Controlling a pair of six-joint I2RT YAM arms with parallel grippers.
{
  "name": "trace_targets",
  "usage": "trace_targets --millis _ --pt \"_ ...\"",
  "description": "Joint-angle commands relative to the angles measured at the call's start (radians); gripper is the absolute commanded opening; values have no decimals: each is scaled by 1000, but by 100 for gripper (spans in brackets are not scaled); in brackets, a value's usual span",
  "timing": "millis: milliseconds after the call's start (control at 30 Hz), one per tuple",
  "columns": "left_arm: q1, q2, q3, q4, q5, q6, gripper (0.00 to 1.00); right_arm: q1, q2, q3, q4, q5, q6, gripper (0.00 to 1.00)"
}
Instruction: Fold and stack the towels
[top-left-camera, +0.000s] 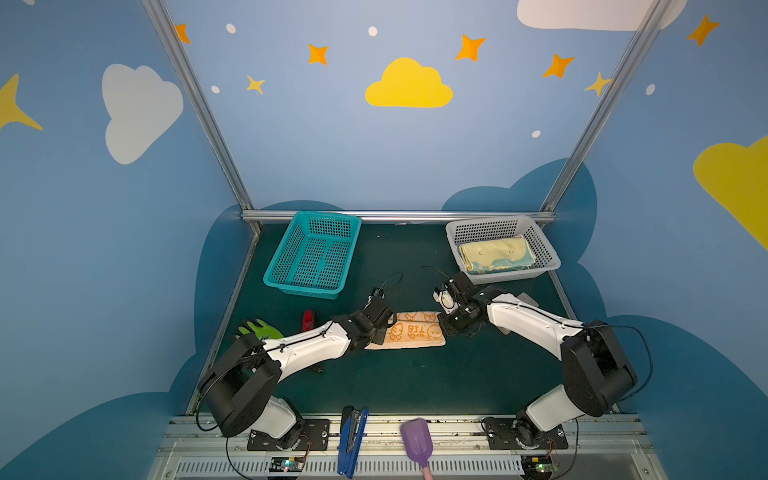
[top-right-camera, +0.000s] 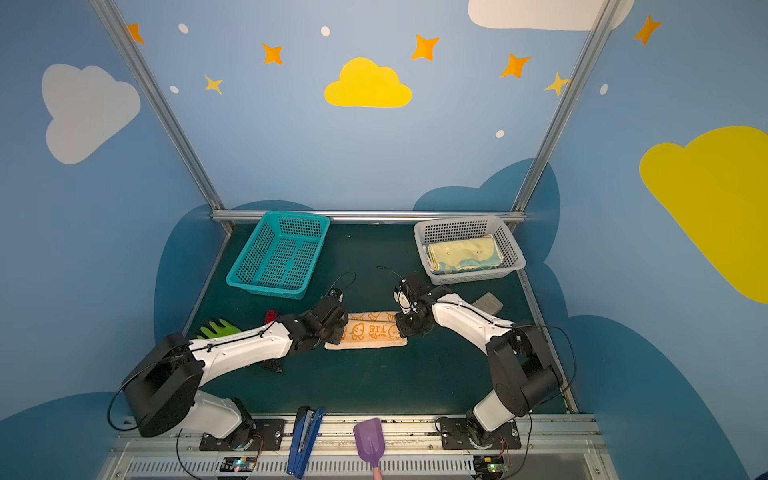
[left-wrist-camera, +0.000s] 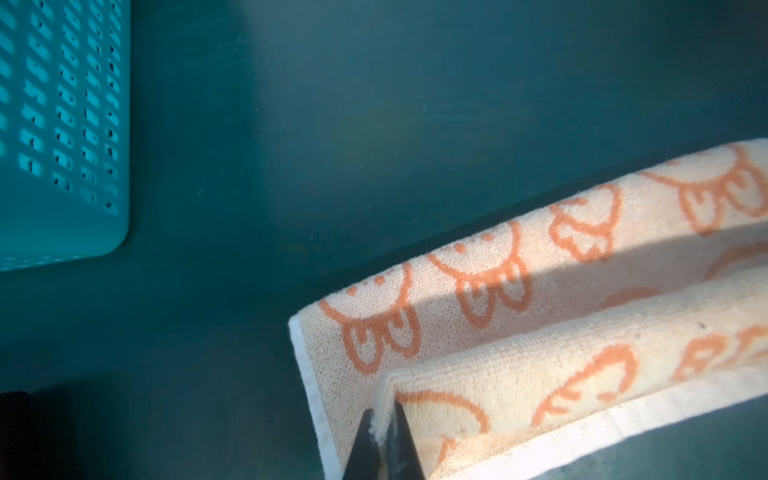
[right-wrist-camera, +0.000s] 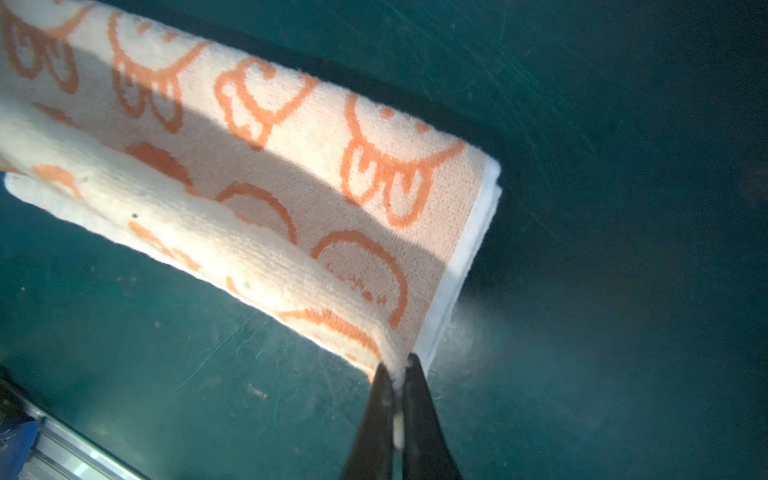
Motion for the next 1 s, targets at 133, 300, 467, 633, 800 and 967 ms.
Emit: trace_targets --millis 133,300,467,633,800,967 --pt "-40 -25 -50 -22 -37 -57 33 24 -16 -48 17 -12 72 22" --pt "-70 -115 -111 -25 -63 -73 46 28 -111 -127 55 -14 123 36" --pt "-86 -252 -209 24 -81 -95 56 30 -239 -196 73 15 182 41" --pt "-86 -388 -274 55 -95 -107 62 30 -306 -205 64 30 198 44" --pt "-85 -404 -262 80 -102 -95 66 30 -272 -167 74 11 224 44" --pt "-82 -265 -143 14 -37 -95 67 26 -189 -119 91 -16 250 51"
